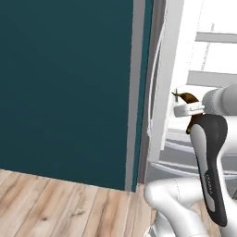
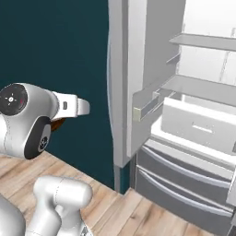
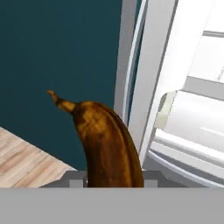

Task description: Retrieve the kiwi and banana from the fridge and place them into the bowl on the dining table.

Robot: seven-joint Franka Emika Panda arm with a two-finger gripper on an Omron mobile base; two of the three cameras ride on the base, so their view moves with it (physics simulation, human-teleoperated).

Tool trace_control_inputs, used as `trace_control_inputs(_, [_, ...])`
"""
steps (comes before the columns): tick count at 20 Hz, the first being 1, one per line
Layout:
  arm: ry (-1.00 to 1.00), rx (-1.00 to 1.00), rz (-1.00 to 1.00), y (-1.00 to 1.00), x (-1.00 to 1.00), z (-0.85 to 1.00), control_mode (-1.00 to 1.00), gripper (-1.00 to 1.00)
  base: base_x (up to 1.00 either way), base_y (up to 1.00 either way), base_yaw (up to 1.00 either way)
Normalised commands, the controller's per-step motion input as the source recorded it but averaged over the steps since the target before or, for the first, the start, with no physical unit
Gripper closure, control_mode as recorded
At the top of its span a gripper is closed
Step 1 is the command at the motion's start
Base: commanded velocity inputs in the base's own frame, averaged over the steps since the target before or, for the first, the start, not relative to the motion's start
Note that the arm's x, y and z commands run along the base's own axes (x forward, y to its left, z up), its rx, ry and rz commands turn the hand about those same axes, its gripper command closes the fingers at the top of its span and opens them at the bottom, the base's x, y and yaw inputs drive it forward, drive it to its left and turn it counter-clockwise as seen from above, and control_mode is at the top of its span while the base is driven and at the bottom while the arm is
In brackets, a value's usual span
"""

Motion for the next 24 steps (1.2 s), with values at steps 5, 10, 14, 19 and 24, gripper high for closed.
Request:
trace_control_inputs(5, [0.0,0.0,0.0,0.0,0.0,0.0,1.0,1.0,0.01,0.73,0.72])
trace_control_inputs(10, [0.0,0.0,0.0,0.0,0.0,0.0,1.0,1.0,0.07,0.7,0.71])
trace_control_inputs(14, [0.0,0.0,0.0,0.0,0.0,0.0,1.0,1.0,0.15,0.65,0.69])
trace_control_inputs(19, [0.0,0.0,0.0,0.0,0.0,0.0,1.0,1.0,0.15,0.6,0.69])
trace_control_inputs(24, [0.0,0.0,0.0,0.0,0.0,0.0,1.0,1.0,0.21,0.56,0.69])
